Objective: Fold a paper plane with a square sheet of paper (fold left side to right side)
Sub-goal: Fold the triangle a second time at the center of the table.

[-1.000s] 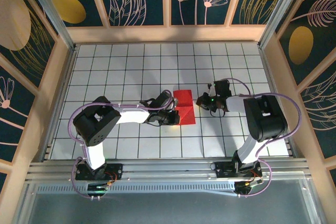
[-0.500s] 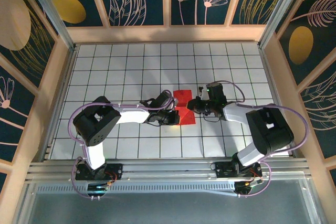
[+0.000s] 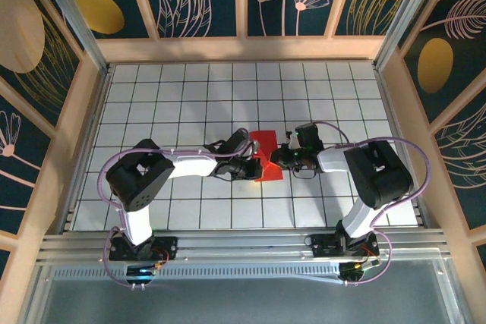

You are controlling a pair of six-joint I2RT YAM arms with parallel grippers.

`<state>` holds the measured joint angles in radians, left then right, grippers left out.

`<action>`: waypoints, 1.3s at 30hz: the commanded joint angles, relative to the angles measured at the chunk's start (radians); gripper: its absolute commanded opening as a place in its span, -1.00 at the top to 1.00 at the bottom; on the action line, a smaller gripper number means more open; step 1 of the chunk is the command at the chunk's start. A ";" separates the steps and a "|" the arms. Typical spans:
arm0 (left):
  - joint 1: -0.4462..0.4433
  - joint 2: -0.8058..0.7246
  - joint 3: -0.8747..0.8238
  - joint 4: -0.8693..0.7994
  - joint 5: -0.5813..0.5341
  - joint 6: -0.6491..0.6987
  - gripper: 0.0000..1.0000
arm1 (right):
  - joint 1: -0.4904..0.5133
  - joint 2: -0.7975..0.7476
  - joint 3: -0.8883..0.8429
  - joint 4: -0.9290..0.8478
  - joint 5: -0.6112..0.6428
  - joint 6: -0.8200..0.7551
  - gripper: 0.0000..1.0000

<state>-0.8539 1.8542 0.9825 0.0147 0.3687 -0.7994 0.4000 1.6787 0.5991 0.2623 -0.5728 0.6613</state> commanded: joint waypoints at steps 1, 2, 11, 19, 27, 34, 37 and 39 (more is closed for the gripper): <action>-0.004 0.015 0.064 -0.008 0.032 -0.019 1.00 | -0.002 0.025 -0.019 -0.040 0.041 0.002 1.00; -0.002 0.024 0.074 -0.010 0.030 -0.016 1.00 | -0.002 0.025 -0.020 -0.041 0.042 0.004 1.00; 0.000 0.101 0.143 -0.033 0.029 0.017 1.00 | -0.001 0.027 -0.031 -0.040 0.045 0.013 1.00; 0.002 0.126 0.140 -0.041 -0.006 0.024 1.00 | 0.005 0.033 -0.035 -0.038 0.047 0.016 1.00; 0.001 0.131 0.084 -0.039 -0.016 0.021 1.00 | 0.006 0.036 -0.031 -0.050 0.057 0.010 1.00; 0.001 0.081 0.005 -0.016 0.008 0.009 1.00 | 0.004 0.053 -0.022 -0.072 0.074 -0.003 1.00; 0.000 0.054 -0.032 -0.019 0.014 0.021 1.00 | 0.003 0.062 -0.021 -0.073 0.074 -0.005 1.00; -0.002 0.040 -0.045 -0.026 0.019 0.032 1.00 | 0.002 0.066 -0.019 -0.076 0.077 -0.008 1.00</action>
<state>-0.8539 1.9156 0.9874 0.0818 0.3698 -0.7895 0.4011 1.6863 0.5957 0.2749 -0.5770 0.6682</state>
